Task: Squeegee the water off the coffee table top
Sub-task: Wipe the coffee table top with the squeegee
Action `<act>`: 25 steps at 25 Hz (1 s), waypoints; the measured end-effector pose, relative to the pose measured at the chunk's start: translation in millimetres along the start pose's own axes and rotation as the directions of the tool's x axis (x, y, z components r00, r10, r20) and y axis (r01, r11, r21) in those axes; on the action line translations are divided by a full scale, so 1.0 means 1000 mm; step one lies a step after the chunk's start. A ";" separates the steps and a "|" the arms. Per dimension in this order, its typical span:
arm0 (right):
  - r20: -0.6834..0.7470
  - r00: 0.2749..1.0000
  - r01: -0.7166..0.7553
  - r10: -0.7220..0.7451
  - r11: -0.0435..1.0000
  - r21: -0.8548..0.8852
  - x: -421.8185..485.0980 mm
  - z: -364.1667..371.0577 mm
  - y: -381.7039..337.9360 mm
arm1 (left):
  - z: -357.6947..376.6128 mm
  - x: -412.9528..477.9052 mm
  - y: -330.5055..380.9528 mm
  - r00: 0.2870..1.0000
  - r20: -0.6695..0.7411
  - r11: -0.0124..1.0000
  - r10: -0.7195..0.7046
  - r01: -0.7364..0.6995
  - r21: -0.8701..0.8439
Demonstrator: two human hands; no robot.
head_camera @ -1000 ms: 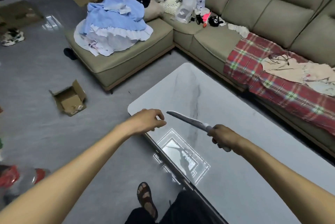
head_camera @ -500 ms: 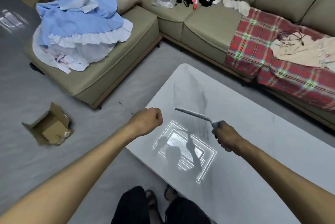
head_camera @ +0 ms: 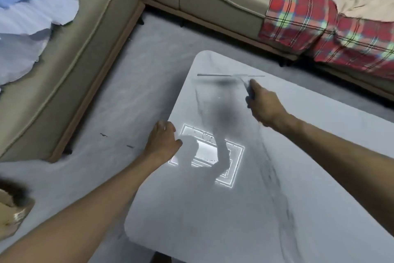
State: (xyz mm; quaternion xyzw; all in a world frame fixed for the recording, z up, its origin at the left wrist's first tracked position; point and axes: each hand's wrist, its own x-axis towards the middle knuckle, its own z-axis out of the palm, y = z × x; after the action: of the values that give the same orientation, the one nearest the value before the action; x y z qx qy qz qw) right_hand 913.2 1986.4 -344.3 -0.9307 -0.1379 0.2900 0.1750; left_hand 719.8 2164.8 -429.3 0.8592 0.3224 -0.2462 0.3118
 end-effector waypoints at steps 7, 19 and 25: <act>-0.024 0.997 -0.071 0.071 0.997 0.006 0.121 0.041 -0.051 | 0.038 0.060 -0.018 0.995 0.035 0.995 0.095 -0.095 0.011; 0.160 0.985 -0.036 0.067 0.980 -0.194 -0.037 0.035 0.027 | 0.039 0.062 -0.003 0.986 0.082 0.988 0.142 -0.147 0.052; -0.079 0.984 -0.161 0.160 0.987 -0.010 0.054 -0.012 0.023 | 0.035 0.065 0.001 0.983 0.151 0.992 0.102 -0.111 0.052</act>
State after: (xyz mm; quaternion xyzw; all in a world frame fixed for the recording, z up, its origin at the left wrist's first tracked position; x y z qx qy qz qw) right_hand 966.4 1981.8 -371.2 -0.9509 -0.0577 0.2653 0.1488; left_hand 756.6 2166.3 -493.2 0.8637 0.2442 -0.3018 0.3215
